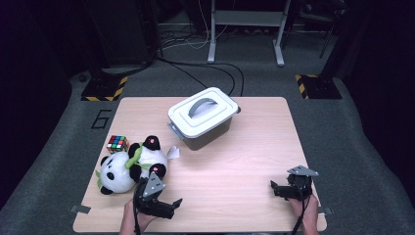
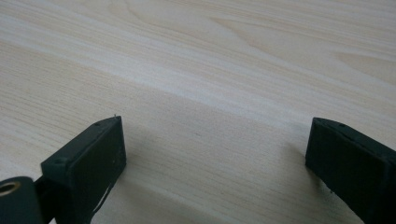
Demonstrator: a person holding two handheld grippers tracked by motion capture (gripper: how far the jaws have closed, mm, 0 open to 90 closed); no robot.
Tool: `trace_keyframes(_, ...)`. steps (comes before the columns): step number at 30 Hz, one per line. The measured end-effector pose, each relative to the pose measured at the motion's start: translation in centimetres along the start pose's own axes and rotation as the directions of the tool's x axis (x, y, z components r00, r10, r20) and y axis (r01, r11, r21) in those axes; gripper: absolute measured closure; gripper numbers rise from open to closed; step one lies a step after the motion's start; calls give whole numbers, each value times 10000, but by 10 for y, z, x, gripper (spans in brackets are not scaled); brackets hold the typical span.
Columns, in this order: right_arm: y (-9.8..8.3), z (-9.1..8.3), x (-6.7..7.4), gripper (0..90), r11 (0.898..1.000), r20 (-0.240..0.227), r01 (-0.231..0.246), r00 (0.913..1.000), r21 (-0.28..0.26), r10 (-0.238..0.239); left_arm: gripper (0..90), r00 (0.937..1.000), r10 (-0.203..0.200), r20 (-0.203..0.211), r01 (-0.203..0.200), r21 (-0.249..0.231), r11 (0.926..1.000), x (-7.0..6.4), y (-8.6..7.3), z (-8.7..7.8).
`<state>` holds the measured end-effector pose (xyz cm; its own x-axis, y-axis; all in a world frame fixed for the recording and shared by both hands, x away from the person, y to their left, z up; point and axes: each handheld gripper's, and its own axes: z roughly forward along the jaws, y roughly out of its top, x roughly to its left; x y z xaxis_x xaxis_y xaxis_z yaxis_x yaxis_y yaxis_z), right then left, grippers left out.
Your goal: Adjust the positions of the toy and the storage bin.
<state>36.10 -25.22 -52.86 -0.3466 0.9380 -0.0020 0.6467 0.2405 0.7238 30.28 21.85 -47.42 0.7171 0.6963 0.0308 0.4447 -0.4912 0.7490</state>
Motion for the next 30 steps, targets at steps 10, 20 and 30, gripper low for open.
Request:
trace_keyframes(10,1,1,1,22,10000,21,-34,10000,50,34,0,9948,265,986,-329,642,9974,9,-19,41)
trace_keyframes(20,14,8,-1,0,9979,-402,246,9989,599,-222,0,9922,567,1110,-633,567,9964,14,-28,54)
trace_keyframes(30,60,5,9,0,9960,-1027,545,9936,708,-470,0,9909,631,1192,-690,459,9966,15,-29,55)
